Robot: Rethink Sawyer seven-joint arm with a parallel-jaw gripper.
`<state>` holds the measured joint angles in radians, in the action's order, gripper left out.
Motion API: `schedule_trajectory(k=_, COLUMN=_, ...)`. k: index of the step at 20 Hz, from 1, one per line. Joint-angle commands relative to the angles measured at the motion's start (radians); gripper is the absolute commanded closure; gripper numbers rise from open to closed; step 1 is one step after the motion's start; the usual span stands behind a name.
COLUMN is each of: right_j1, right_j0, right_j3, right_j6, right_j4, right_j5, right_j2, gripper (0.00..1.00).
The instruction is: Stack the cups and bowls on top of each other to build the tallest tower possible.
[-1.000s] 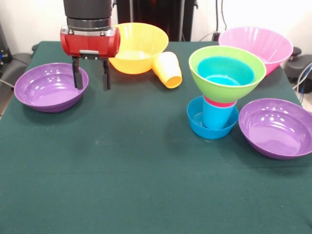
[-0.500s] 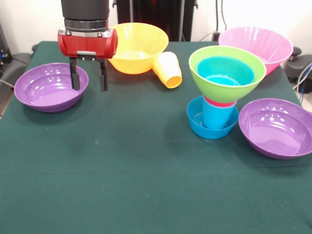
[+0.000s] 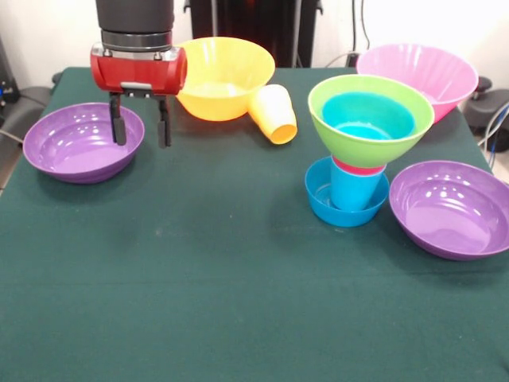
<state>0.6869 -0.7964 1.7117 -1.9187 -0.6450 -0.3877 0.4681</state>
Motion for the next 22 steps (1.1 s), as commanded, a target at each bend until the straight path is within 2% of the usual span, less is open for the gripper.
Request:
schedule_trajectory(k=1, right_j1=-0.034, right_j0=0.004, right_j3=0.072, right_j6=0.040, right_j4=-0.117, right_j5=0.042, right_j2=-0.060, gripper=0.00)
schedule_trajectory(k=13, right_j1=-0.084, right_j0=0.035, right_j3=0.079, right_j6=-0.012, right_j4=-0.145, right_j5=0.119, right_j2=-0.127, gripper=0.00)
schedule_trajectory(k=22, right_j1=-0.155, right_j0=0.066, right_j3=0.047, right_j6=-0.039, right_j4=-0.154, right_j5=0.195, right_j2=-0.156, gripper=0.00)
